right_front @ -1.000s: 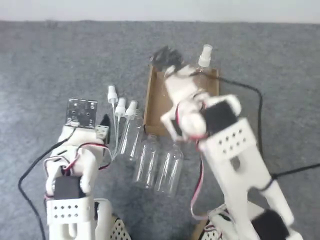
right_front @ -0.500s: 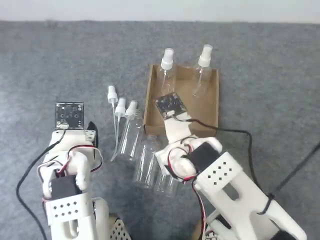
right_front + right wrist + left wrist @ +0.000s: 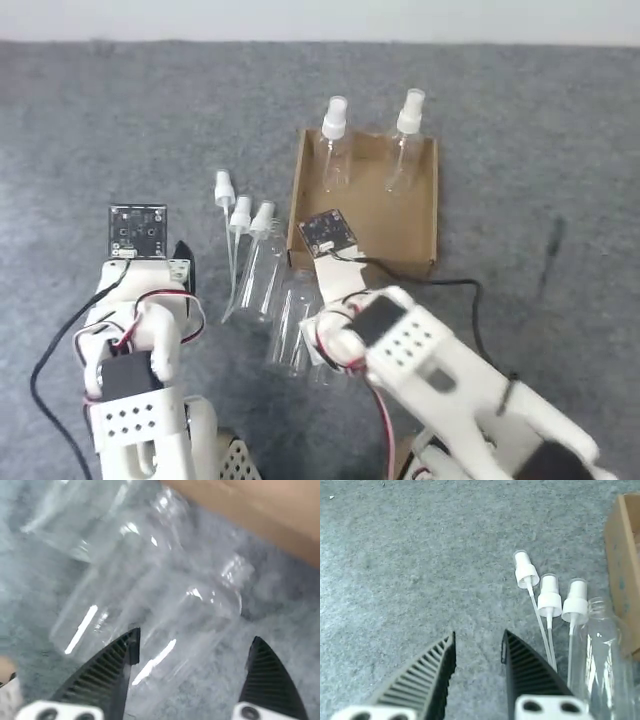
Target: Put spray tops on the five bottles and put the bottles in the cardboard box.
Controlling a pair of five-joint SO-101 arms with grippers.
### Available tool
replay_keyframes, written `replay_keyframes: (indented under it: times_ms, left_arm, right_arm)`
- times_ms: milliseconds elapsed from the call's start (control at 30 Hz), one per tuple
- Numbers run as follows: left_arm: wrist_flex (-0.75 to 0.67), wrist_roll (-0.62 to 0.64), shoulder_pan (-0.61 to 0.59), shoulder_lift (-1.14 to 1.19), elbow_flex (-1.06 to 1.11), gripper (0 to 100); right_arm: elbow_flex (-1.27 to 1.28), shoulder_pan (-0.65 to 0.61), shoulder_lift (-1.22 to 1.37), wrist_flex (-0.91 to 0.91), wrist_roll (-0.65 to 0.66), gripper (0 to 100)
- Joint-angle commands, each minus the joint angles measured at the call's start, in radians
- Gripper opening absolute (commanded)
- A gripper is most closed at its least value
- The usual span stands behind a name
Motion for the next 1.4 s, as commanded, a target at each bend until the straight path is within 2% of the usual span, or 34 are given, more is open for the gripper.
replay_keyframes:
  times_ms: [0, 133, 367, 467, 633, 900, 1000, 1167, 1367]
  left_arm:
    - [-0.032, 0.017, -0.006, 0.006, -0.012, 14]
    - [-0.034, 0.021, -0.006, 0.006, -0.013, 14]
    - [-0.034, 0.021, -0.008, 0.006, -0.013, 14]
    - [-0.034, 0.021, -0.008, 0.006, -0.013, 14]
    - [-0.034, 0.023, -0.008, 0.006, -0.015, 14]
    - [-0.034, 0.023, -0.008, 0.006, -0.015, 14]
    - [-0.034, 0.023, -0.008, 0.006, -0.015, 14]
    - [-0.034, 0.023, -0.008, 0.006, -0.015, 14]
    - [-0.034, 0.023, -0.008, 0.006, -0.015, 14]
  right_arm:
    - [-0.137, -0.004, 0.114, 0.059, -0.071, 29.2]
    - [-0.199, -0.004, 0.194, 0.114, -0.095, 29.2]
    - [-0.15, 0.024, 0.205, 0.136, -0.095, 28.2]
    - [-0.13, 0.065, 0.203, 0.136, -0.086, 19.5]
    - [-0.133, 0.088, 0.203, 0.137, 0.055, 0.6]
    - [-0.167, 0.09, 0.151, 0.295, 0.072, 0.6]
    - [-0.161, 0.104, 0.059, 0.361, 0.14, 0.6]
    - [-0.161, 0.288, -0.11, 0.469, 0.219, 0.6]
    - [-0.163, 0.607, -0.237, 0.599, 0.443, 0.6]
